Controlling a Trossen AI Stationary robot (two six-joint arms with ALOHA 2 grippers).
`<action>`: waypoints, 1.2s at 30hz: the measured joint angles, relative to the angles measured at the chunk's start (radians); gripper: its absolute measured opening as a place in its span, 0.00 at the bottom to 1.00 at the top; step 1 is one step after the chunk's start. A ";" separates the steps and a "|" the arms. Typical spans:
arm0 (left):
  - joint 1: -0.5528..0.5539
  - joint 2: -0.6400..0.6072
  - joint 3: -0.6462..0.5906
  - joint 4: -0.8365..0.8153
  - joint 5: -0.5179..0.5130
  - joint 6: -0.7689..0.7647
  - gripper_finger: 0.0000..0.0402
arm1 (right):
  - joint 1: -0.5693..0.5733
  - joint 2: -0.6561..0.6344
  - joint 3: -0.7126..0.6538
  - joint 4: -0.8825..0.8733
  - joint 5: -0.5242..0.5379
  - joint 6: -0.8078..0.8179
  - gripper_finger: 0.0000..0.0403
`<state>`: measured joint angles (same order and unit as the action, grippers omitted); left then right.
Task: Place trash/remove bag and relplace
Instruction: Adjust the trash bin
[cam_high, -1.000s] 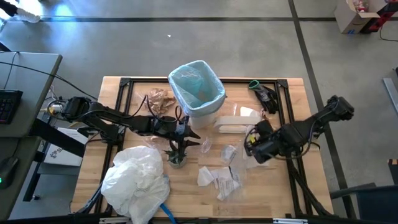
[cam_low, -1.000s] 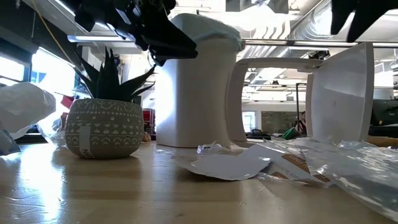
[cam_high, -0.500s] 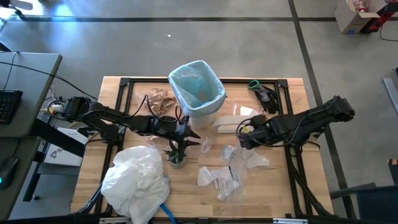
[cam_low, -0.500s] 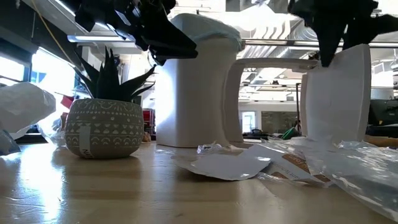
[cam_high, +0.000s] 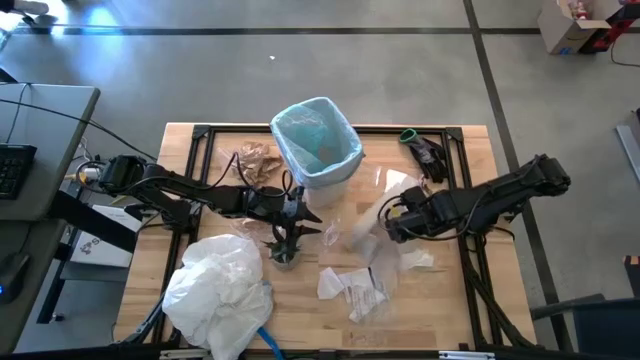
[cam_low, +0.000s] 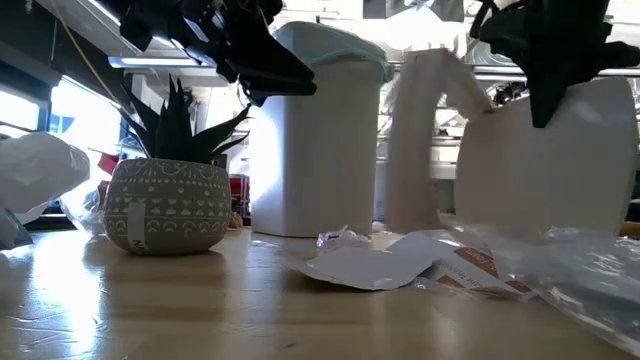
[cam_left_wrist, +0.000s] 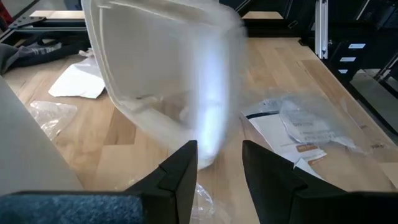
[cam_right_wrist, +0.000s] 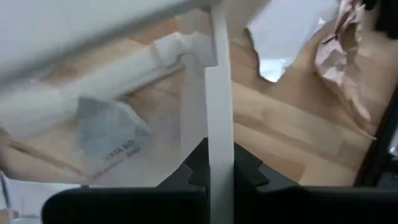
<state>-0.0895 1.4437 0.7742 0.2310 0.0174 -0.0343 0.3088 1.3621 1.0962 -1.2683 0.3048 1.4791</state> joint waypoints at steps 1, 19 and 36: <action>0.000 0.000 0.000 -0.001 0.000 -0.005 0.28 | 0.000 0.000 0.000 -0.003 0.009 -0.007 0.01; -0.010 -0.072 0.000 0.108 0.077 -0.097 0.28 | 0.013 -0.007 0.119 0.002 0.079 -0.196 0.00; -0.051 -0.236 0.145 -0.049 0.129 -0.134 0.28 | -0.017 0.199 0.736 -0.308 0.064 -0.481 0.00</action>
<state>-0.1407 1.2073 0.9194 0.1823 0.1465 -0.1683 0.2920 1.5614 1.8327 -1.5759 0.3686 0.9982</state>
